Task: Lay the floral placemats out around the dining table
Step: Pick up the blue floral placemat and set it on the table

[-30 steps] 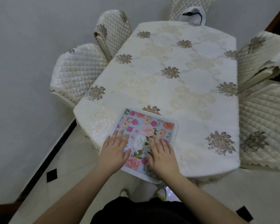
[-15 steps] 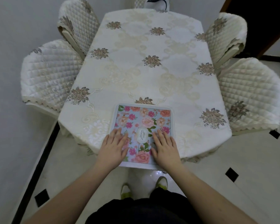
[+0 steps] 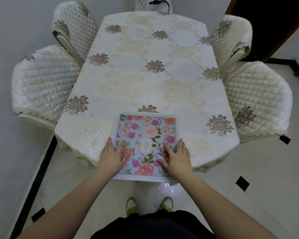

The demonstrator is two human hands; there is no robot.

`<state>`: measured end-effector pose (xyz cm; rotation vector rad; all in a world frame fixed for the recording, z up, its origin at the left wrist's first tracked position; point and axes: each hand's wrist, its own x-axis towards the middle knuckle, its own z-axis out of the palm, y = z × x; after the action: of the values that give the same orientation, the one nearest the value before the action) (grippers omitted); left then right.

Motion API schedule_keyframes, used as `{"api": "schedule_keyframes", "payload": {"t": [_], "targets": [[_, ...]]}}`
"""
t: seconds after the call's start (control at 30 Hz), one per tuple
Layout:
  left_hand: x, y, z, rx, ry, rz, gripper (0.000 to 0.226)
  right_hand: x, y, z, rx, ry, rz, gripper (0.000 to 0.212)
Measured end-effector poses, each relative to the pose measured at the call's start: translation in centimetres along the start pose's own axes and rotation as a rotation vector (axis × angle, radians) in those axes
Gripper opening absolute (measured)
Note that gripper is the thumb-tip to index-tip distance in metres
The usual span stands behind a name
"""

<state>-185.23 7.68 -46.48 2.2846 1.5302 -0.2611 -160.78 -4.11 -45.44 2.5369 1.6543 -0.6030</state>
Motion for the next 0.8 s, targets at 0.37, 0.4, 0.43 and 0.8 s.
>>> {"api": "schedule_keyframes", "payload": {"t": [0.37,0.4,0.43,0.8], "targets": [[0.1,0.1,-2.0,-0.693,0.173,-0.108,0.054,0.9,0.5,-0.8,0.298,0.044,0.089,0.079],[0.0,0.1,-2.3,-0.791,0.192,-0.136,0.056,1.0,0.6,-0.7,0.341,0.057,0.100,0.075],[0.0,0.0,-2.6,-0.931,0.195,-0.193,0.057,0.9,0.5,-1.0,0.409,0.090,0.102,0.070],[0.4,-1.1,-6.2,-1.592,-0.094,-0.411,0.026,-0.1,-0.4,-4.3,1.192,0.163,0.323,0.054]]}}
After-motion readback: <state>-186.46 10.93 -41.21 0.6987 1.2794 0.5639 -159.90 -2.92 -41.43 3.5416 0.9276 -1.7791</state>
